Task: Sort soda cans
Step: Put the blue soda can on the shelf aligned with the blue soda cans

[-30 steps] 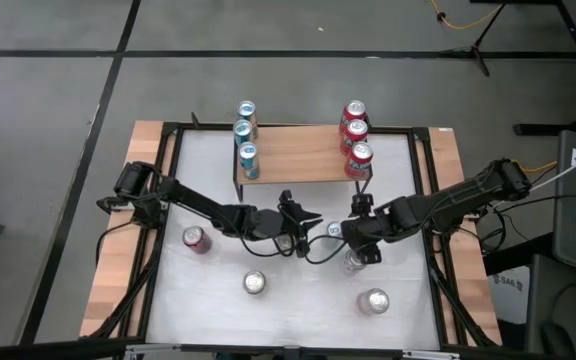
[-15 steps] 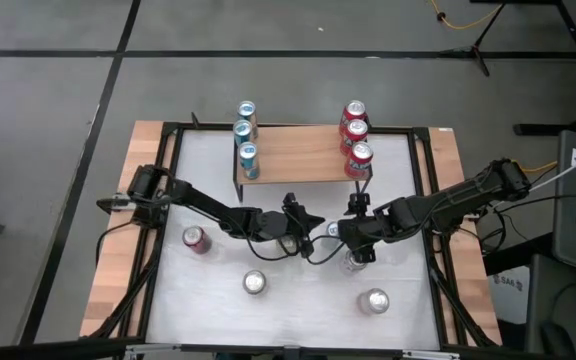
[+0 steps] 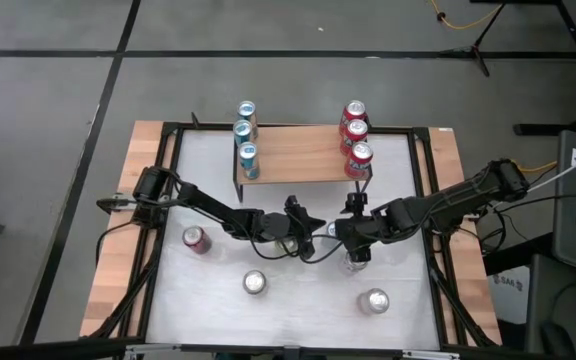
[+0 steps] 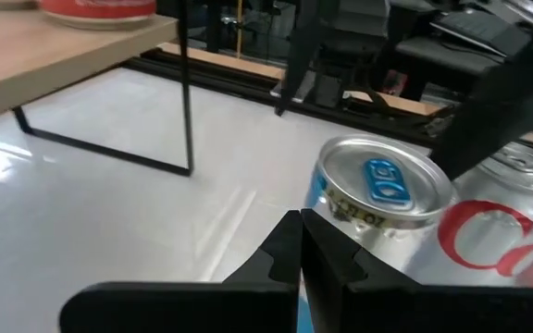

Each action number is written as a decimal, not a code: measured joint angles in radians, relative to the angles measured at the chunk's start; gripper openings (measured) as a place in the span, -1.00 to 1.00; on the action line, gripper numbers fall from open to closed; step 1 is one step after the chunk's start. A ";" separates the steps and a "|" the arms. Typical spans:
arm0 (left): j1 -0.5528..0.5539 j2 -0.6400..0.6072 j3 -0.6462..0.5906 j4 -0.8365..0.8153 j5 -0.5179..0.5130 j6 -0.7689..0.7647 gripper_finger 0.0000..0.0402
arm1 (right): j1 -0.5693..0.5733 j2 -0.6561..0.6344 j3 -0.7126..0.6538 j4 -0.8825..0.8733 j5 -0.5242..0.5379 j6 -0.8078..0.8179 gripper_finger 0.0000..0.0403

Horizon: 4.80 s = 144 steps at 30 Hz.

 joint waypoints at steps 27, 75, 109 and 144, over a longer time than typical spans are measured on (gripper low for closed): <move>-0.044 -0.001 0.000 0.001 0.053 0.035 -1.00 | 0.000 0.000 0.000 -0.046 0.050 0.002 0.77; -0.016 -0.013 -0.001 0.002 0.089 0.046 -1.00 | 0.000 0.000 0.000 0.004 -0.026 0.001 0.77; -0.133 -0.013 0.000 -0.006 0.052 0.055 -1.00 | -0.001 0.000 0.000 0.017 0.012 0.009 0.77; -0.046 -0.058 0.001 -0.039 0.124 0.098 -1.00 | 0.000 0.000 0.035 0.005 -0.105 0.001 0.77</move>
